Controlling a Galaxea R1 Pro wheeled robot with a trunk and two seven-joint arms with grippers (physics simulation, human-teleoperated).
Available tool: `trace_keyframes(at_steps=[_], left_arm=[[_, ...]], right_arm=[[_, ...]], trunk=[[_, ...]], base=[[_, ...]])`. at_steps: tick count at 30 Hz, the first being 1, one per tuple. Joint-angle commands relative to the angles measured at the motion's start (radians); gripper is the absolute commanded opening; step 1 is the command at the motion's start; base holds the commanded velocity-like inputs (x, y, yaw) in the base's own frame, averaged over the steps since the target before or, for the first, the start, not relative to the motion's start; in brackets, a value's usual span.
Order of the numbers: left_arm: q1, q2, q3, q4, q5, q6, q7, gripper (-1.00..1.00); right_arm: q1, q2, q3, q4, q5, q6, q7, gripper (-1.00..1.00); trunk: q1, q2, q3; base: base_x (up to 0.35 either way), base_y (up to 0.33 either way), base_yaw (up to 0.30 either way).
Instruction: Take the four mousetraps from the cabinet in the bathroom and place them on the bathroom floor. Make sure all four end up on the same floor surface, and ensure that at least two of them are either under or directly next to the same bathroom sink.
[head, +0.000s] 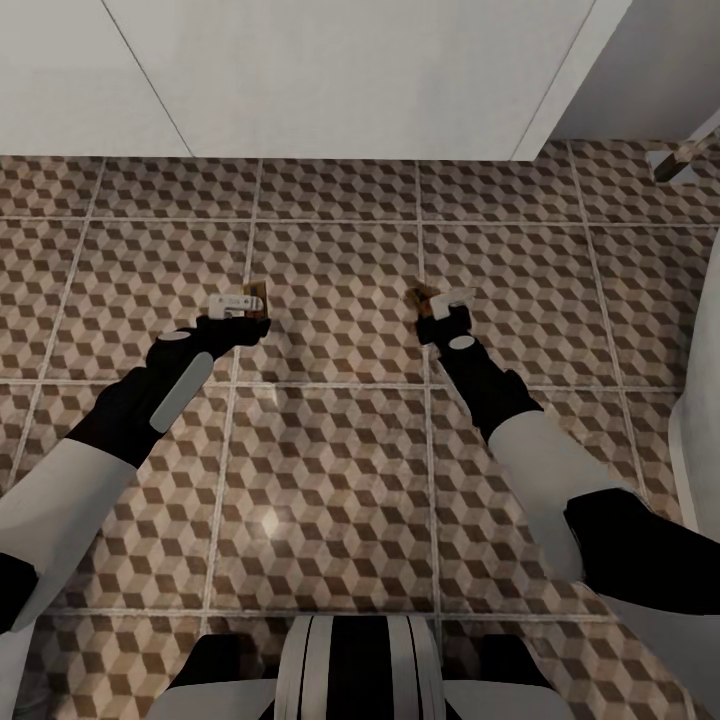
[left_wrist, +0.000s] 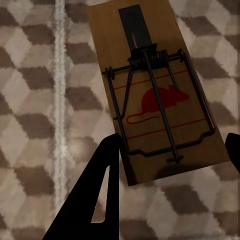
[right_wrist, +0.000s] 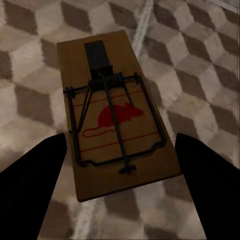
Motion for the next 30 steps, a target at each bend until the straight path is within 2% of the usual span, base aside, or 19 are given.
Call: trace_keyframes(at_steps=[1, 8, 14, 19, 24, 26, 27, 30], left_arm=[[-0.001, 0.001, -0.004, -0.005, 0.009, 0.003, 0.009, -1.00], [-0.001, 0.001, -0.004, -0.022, 0.010, 0.005, 0.010, -1.00], [-0.001, 0.005, -0.004, -0.031, 0.010, 0.007, 0.011, -1.00], [0.000, 0.007, -0.004, -0.025, 0.010, 0.008, 0.011, -1.00], [0.009, 0.004, 0.003, -0.006, 0.007, 0.006, 0.024, -1.00], [0.010, -0.009, 0.017, 0.077, 0.006, 0.004, 0.031, -1.00], [0.009, -0.039, 0.024, 0.180, 0.005, 0.001, 0.033, -1.00], [0.006, -0.089, 0.028, 0.355, 0.004, -0.048, 0.034, -1.00]], right_arm=[[-0.015, 0.000, 0.004, 0.003, 0.004, 0.009, -0.005, -1.00], [-0.091, 0.006, 0.004, 0.015, -0.003, 0.027, -0.006, -1.00], [-0.137, 0.033, 0.006, 0.015, -0.005, 0.031, -0.006, -1.00], [-0.142, 0.034, 0.010, 0.015, -0.006, -0.095, -0.011, -1.00], [-0.142, 0.034, 0.011, 0.018, -0.006, -0.131, -0.014, -1.00], [-0.142, 0.035, 0.011, 0.018, -0.006, -0.131, -0.015, -1.00], [-0.142, 0.039, 0.011, 0.019, -0.006, -0.131, -0.017, -1.00], [-0.142, 0.051, 0.012, 0.038, -0.005, -0.133, -0.029, -1.00]], trunk=[[0.000, 0.000, -0.001], [0.000, 0.000, -0.001], [0.000, 0.000, -0.001], [0.000, 0.000, -0.001], [0.000, 0.000, -0.001], [0.000, 0.000, -0.001], [0.000, 0.000, -0.001], [0.000, 0.000, -0.001]], base=[[0.000, 0.000, 0.000], [0.000, 0.000, 0.000], [0.000, 0.000, 0.000], [0.000, 0.000, 0.000], [0.000, 0.000, 0.000], [0.000, 0.000, 0.000], [0.000, 0.000, 0.000], [0.000, 0.000, 0.000]])
